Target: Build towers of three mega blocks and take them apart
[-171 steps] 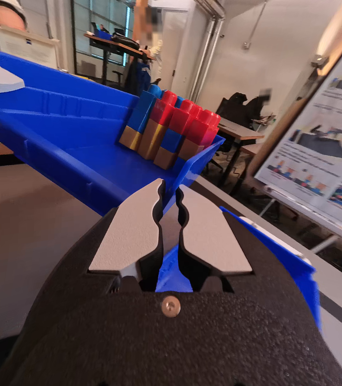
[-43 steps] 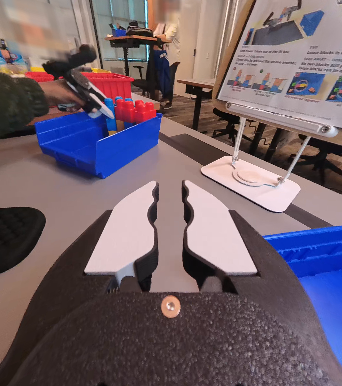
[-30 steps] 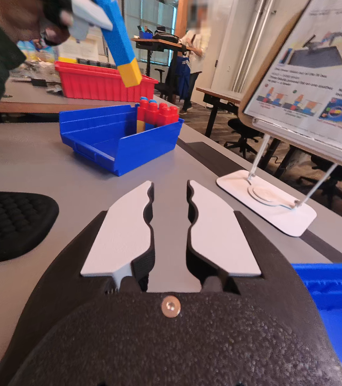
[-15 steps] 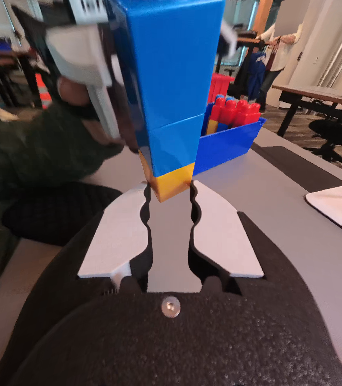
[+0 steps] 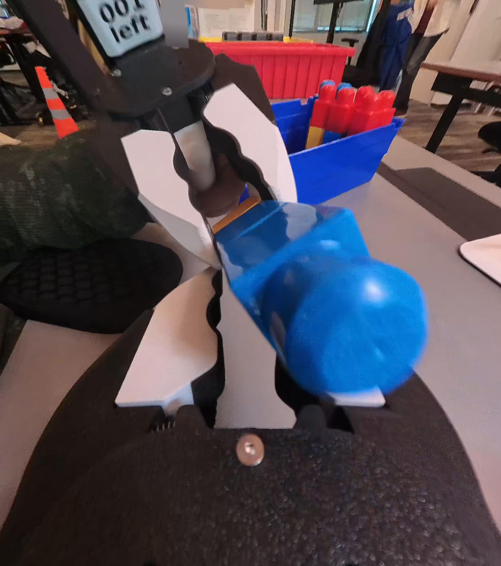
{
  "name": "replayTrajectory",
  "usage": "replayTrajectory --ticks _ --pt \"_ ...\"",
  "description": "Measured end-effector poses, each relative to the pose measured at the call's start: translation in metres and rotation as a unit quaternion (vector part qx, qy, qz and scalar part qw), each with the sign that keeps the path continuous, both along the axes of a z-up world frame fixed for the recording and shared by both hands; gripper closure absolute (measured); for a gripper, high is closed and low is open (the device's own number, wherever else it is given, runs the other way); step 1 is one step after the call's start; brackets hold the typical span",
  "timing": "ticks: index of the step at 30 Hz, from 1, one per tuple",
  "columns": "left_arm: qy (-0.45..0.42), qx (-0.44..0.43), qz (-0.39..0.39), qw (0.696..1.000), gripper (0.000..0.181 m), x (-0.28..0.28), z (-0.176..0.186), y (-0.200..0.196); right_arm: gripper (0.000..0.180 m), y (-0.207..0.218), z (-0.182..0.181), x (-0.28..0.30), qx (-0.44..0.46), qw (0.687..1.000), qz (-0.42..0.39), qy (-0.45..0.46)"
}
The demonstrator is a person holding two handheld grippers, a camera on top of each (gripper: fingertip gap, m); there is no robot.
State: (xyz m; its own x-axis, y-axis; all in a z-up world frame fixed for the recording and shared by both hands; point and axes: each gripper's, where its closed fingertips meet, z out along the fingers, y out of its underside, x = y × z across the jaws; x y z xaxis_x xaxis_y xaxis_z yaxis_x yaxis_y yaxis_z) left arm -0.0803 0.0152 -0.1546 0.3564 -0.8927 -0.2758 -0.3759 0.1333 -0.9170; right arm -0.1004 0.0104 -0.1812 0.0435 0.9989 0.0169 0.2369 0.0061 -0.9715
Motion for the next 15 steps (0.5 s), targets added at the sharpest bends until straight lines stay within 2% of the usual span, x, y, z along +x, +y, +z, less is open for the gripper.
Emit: replayTrajectory --ticks 1,7,9,10,11,13,15 --pt "-0.004 -0.003 -0.002 1.000 0.146 -0.005 0.000 0.000 0.143 0.001 0.005 0.003 0.006 1.000 0.000 0.008" --pt "-0.002 -0.035 -0.030 0.999 0.146 -0.022 -0.009 -0.008 0.116 0.013 0.028 0.030 0.058 0.998 -0.001 0.021" --pt "0.004 -0.049 -0.045 0.998 0.146 -0.018 -0.016 -0.013 0.113 0.009 0.033 0.034 0.068 0.997 0.012 0.028" --pt "0.010 -0.053 -0.050 0.997 0.146 -0.014 -0.020 -0.014 0.118 0.003 0.032 0.034 0.072 0.997 0.026 0.023" --pt "0.022 -0.054 -0.052 0.997 0.146 -0.013 -0.024 -0.015 0.139 -0.005 0.027 0.033 0.080 0.996 0.047 0.007" --pt "0.005 -0.068 -0.069 0.995 0.146 -0.011 -0.024 -0.018 0.141 -0.009 0.024 0.034 0.097 0.994 0.048 -0.028" --pt "-0.022 -0.076 -0.086 0.993 0.146 -0.008 -0.015 -0.023 0.143 -0.014 0.036 0.037 0.086 0.994 0.058 -0.025"
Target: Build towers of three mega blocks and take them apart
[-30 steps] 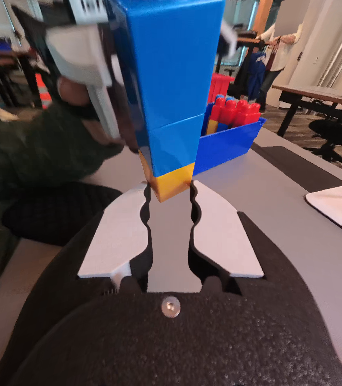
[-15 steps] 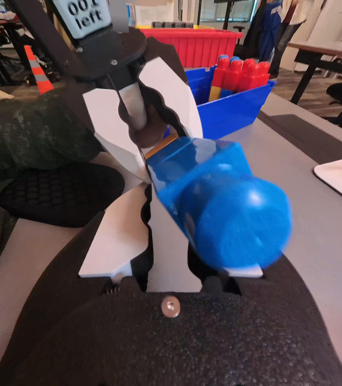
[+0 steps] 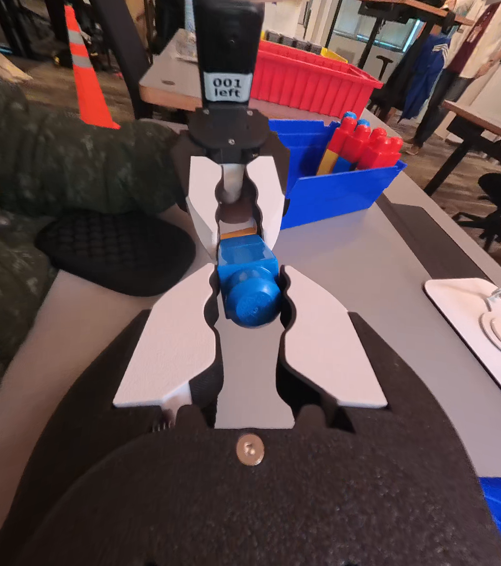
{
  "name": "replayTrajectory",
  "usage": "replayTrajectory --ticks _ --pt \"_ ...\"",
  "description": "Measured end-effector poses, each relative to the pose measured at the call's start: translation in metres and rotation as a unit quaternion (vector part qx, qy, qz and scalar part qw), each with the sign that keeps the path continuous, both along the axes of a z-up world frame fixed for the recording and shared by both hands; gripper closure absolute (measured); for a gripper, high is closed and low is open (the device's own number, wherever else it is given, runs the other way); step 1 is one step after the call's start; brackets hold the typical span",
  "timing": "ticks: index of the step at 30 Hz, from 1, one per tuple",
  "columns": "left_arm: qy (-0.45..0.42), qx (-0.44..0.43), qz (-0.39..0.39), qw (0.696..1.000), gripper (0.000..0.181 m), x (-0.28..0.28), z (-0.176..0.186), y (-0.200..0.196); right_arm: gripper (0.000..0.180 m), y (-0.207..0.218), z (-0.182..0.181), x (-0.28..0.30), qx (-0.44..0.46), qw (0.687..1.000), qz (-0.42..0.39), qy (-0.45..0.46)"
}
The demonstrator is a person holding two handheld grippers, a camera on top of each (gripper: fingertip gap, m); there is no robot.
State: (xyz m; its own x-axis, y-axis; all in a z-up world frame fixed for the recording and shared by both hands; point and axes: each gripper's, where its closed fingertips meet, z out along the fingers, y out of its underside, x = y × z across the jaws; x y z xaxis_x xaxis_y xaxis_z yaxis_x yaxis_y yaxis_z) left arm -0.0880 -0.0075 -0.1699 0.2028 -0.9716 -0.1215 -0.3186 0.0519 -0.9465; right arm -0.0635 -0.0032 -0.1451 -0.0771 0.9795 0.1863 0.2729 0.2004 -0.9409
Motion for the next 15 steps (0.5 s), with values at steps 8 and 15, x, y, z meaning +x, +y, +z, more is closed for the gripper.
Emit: replayTrajectory --ticks 8,15 --pt "-0.010 0.012 0.082 0.996 0.147 -0.035 0.003 0.032 0.143 0.029 0.055 0.064 -0.002 0.995 -0.067 0.068" --pt "-0.056 -0.002 0.053 0.997 0.146 -0.023 0.012 0.023 0.141 0.031 -0.075 0.053 -0.019 0.957 -0.073 -0.281"
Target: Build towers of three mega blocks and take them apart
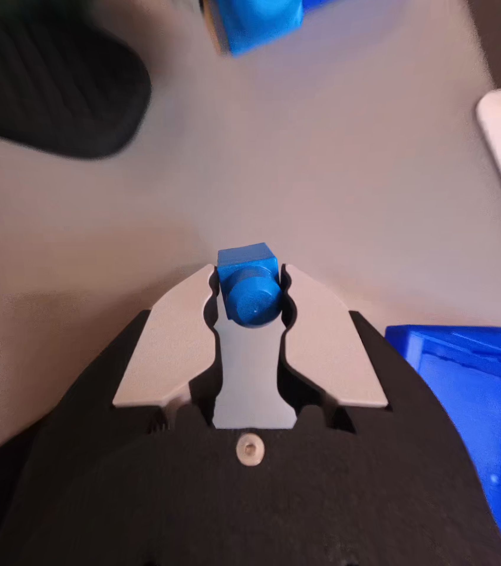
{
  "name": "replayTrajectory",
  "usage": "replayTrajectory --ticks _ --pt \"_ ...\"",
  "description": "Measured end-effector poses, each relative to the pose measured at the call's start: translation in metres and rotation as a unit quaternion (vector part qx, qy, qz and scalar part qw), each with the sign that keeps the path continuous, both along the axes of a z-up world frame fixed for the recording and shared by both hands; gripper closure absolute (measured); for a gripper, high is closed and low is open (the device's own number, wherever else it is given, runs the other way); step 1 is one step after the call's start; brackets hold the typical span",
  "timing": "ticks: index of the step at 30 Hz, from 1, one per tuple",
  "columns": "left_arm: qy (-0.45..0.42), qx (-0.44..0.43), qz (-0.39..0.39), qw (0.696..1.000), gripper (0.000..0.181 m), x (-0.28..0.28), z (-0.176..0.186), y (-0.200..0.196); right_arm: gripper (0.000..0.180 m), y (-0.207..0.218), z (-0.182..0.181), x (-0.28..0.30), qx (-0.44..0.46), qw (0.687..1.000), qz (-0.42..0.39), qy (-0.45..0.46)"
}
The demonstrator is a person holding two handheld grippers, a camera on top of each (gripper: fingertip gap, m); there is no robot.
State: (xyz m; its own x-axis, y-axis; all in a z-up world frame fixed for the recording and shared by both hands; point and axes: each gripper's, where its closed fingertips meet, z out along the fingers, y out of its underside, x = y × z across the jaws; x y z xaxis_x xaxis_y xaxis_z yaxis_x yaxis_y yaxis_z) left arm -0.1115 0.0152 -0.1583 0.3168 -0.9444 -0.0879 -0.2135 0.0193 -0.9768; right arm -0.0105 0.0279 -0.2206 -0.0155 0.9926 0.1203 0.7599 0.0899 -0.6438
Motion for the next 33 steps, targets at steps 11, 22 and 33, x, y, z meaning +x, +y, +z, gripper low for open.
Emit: replayTrajectory --ticks 11,22,33 --pt "0.013 -0.010 -0.036 0.999 0.146 0.022 -0.013 -0.013 0.114 -0.004 0.008 -0.026 0.026 0.999 0.009 0.044" --pt "0.034 0.027 -0.038 0.998 0.138 0.037 -0.015 -0.020 0.147 -0.033 0.062 -0.051 0.039 0.978 0.065 0.195" --pt "0.071 0.025 0.026 0.997 0.144 0.007 -0.026 0.008 0.147 0.009 0.135 0.022 0.085 0.962 -0.030 0.256"
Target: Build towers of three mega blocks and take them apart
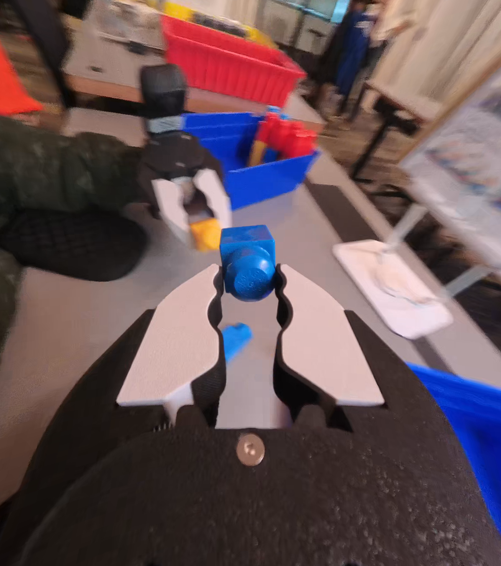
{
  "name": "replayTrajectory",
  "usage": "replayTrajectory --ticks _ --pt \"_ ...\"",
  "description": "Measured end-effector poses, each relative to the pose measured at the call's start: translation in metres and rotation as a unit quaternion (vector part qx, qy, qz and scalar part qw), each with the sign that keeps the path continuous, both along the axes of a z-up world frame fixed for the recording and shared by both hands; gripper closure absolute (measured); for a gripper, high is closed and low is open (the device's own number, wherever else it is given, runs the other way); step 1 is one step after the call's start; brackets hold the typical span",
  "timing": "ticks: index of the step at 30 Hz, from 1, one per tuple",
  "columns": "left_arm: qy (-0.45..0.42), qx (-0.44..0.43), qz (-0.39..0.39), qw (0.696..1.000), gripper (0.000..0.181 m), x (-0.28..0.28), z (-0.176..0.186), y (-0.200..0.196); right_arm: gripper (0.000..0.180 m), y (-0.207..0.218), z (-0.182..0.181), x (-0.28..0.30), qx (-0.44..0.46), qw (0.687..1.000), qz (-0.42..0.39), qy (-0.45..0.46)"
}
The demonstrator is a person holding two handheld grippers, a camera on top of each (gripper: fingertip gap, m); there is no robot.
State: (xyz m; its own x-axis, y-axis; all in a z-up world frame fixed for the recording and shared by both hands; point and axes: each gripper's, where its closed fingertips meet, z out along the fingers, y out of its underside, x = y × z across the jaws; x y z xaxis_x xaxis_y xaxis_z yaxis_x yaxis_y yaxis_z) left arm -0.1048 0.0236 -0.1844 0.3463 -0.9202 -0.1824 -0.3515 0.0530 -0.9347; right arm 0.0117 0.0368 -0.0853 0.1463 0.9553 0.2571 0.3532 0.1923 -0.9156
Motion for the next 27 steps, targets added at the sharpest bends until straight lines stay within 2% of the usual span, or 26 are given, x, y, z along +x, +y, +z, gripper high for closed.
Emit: replayTrajectory --ticks 2,3,4,6,9,11,18,21,23,25,27 --pt "-0.031 0.007 0.007 0.999 0.144 -0.001 0.013 0.002 0.147 0.039 0.010 0.036 0.020 0.994 -0.105 -0.030" --pt "-0.039 0.009 0.008 0.999 0.144 0.000 0.016 0.002 0.147 0.059 0.004 0.052 0.014 0.986 -0.152 -0.072" --pt "-0.043 0.011 0.009 0.999 0.144 0.000 0.017 0.002 0.147 0.081 -0.008 0.067 0.006 0.973 -0.196 -0.124" --pt "-0.040 0.016 0.015 0.999 0.144 0.000 0.015 0.003 0.147 0.114 -0.043 0.086 -0.040 0.942 -0.232 -0.238" --pt "-0.040 0.013 0.020 0.999 0.144 0.000 0.012 0.006 0.147 0.143 -0.100 0.092 -0.122 0.896 -0.220 -0.365" --pt "-0.037 0.010 0.023 0.999 0.144 -0.001 0.009 0.008 0.147 0.153 -0.129 0.089 -0.154 0.873 -0.204 -0.415" --pt "-0.036 0.005 0.025 0.999 0.144 -0.001 0.006 0.009 0.146 0.149 -0.172 0.067 -0.219 0.837 -0.156 -0.476" --pt "-0.034 0.005 0.023 0.999 0.144 0.001 0.005 0.008 0.139 0.151 -0.174 0.068 -0.211 0.838 -0.170 -0.473" --pt "-0.036 0.004 0.018 0.999 0.144 0.003 0.006 0.006 0.132 0.151 -0.161 0.065 -0.195 0.854 -0.183 -0.447" --pt "-0.043 0.000 0.012 0.999 0.144 0.006 0.007 0.004 0.129 0.144 -0.136 0.054 -0.154 0.884 -0.183 -0.401" --pt "-0.050 -0.001 0.004 0.999 0.144 0.011 0.009 0.001 0.128 0.117 -0.106 0.025 -0.115 0.926 -0.133 -0.335"
